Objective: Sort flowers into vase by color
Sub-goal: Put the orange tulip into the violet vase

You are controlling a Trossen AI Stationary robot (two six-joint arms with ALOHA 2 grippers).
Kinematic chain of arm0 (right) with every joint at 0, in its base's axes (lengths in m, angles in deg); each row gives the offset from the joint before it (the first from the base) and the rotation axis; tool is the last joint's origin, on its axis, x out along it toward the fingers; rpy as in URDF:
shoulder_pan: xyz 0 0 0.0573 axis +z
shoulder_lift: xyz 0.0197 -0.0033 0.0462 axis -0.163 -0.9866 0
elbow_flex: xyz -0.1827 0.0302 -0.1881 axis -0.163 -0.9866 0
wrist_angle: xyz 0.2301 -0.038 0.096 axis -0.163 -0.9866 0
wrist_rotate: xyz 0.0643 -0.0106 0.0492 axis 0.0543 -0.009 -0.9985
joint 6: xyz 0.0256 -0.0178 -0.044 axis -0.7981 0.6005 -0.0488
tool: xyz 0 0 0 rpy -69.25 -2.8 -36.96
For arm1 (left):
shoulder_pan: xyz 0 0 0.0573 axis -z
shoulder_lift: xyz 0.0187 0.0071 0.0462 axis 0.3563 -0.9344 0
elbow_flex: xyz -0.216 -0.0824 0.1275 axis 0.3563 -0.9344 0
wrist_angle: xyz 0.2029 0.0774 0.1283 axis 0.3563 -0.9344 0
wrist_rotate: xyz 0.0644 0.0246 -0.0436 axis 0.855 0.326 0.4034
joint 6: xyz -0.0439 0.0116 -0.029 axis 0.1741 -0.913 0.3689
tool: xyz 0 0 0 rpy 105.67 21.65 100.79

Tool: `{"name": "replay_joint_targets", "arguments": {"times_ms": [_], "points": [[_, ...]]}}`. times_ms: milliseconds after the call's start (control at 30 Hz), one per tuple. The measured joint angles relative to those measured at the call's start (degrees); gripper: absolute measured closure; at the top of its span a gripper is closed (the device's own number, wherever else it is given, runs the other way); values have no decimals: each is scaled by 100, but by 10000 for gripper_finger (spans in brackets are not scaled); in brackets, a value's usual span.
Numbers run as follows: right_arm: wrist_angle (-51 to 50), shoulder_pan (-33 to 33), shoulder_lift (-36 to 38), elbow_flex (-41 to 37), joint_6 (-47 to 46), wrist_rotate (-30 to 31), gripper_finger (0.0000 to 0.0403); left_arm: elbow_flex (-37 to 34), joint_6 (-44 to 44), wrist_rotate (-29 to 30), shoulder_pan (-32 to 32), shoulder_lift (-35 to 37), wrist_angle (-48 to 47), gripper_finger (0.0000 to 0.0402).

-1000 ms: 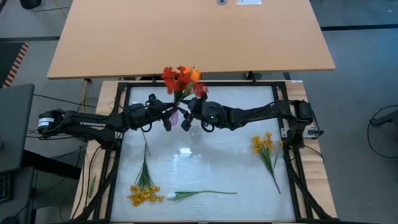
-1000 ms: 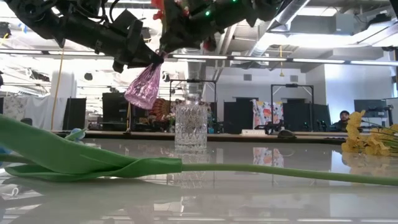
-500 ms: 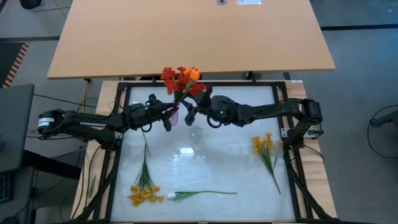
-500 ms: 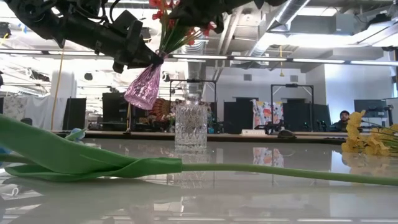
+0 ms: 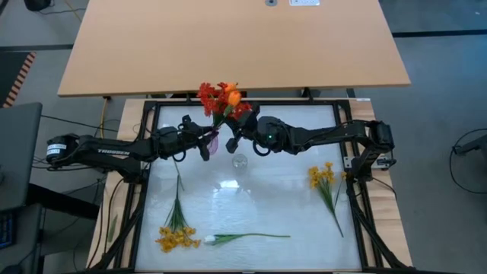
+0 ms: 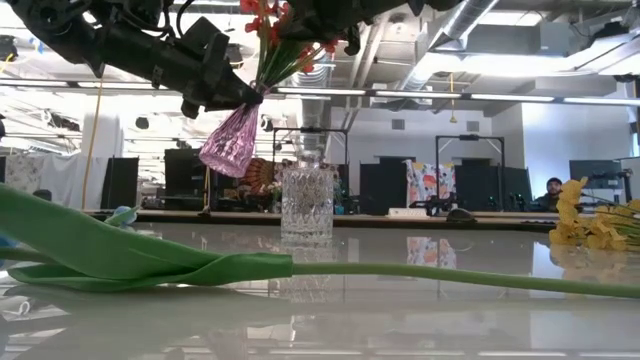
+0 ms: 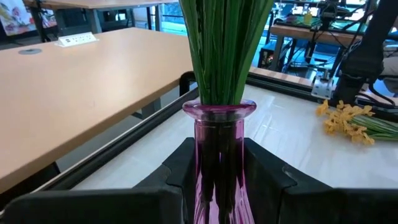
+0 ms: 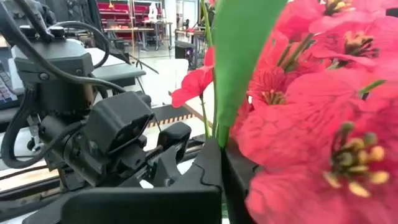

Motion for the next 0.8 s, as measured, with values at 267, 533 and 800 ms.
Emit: {"name": "replay_joint_targets", "arguments": {"times_ms": [267,533,800], "points": [[-278,-18,-91,10,-504,-178,384,-11,-42,5,0,-7,48,319],[-10,-23,-656,11,-922,-516,384,-17,-109,-58,9,-15,188,319],[-40,-28,-612,9,-900,-637,325,-17,-112,-45,8,-10,258,319]]}}
